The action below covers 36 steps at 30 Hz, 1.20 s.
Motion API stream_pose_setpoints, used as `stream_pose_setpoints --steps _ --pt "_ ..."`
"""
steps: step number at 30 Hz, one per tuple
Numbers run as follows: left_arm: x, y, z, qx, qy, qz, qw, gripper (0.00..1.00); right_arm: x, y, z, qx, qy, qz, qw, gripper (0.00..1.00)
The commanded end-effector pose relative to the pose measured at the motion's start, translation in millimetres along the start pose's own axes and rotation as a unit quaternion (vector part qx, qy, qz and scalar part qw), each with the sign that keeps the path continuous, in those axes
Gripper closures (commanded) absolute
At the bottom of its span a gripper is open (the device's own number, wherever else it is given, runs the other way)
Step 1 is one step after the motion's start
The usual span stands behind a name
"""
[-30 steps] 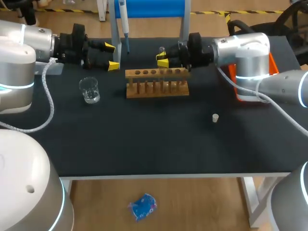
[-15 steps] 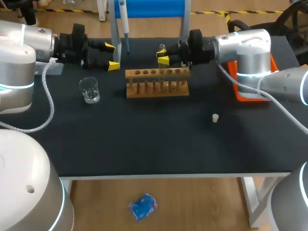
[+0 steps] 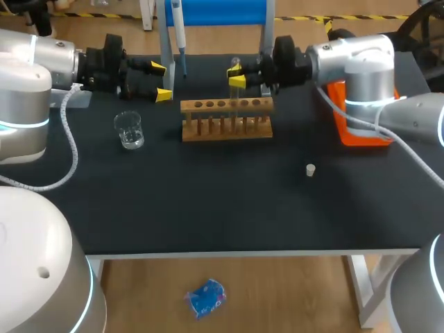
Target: Invert the test tube, pick up the pipette, mount the tip to pipette, aspirate from beaker and dispense into the tube, eject the tip, return the pipette, and cap with the stopper.
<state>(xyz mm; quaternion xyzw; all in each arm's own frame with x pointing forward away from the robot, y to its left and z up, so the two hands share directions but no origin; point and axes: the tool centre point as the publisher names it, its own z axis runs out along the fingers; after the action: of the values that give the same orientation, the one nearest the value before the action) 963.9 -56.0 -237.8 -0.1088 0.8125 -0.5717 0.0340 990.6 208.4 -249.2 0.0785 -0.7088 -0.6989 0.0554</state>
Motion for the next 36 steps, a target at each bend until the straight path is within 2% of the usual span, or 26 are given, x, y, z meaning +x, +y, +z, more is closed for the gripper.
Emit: stream_pose_setpoints --steps 1,16,24,26,28,30,31,32,33,34,36 --pt "-0.5 -0.4 -0.3 -0.001 0.001 0.000 1.000 0.00 2.5 9.1 -2.0 0.006 -0.002 -0.003 1.000 1.00" --pt "-0.5 -0.4 -0.3 -0.001 0.001 0.000 1.000 0.00 9.0 41.1 -1.3 -0.011 -0.004 -0.007 1.000 1.00" --pt "-0.5 -0.4 -0.3 -0.001 0.001 0.000 1.000 0.00 24.7 59.5 -7.5 -0.013 -0.006 0.040 0.999 1.00" --pt "-0.5 -0.4 -0.3 -0.001 0.001 0.000 1.000 0.00 29.6 61.7 -9.2 -0.016 -0.004 0.078 0.997 1.00" --pt "5.9 -11.2 -1.1 0.004 -0.001 0.081 0.997 0.00 33.9 63.3 -11.4 -0.026 -0.005 0.130 0.991 1.00" --pt "16.1 -21.2 -0.6 0.000 0.010 0.179 0.984 0.00 38.7 63.5 -13.3 -0.041 0.003 0.180 0.983 1.00" --pt "21.7 -26.3 -0.7 0.004 -0.002 0.222 0.975 0.00 42.9 63.9 -14.6 -0.041 0.004 0.206 0.978 1.00" --pt "25.0 -30.6 -0.9 0.009 -0.017 0.245 0.969 0.00 46.8 63.4 -14.6 -0.051 0.009 0.240 0.969 1.00" --pt "27.6 -34.1 -0.7 0.001 -0.033 0.273 0.962 0.00 51.6 63.8 -14.1 -0.084 0.020 0.279 0.956 1.00" --pt "28.5 -36.1 0.3 -0.006 -0.035 0.275 0.961 0.00 55.5 65.4 -13.7 -0.097 0.027 0.307 0.946 1.00" --pt "28.5 -36.1 0.3 -0.006 -0.035 0.275 0.961 0.00 57.3 68.2 -13.9 -0.108 0.027 0.317 0.942 1.00"
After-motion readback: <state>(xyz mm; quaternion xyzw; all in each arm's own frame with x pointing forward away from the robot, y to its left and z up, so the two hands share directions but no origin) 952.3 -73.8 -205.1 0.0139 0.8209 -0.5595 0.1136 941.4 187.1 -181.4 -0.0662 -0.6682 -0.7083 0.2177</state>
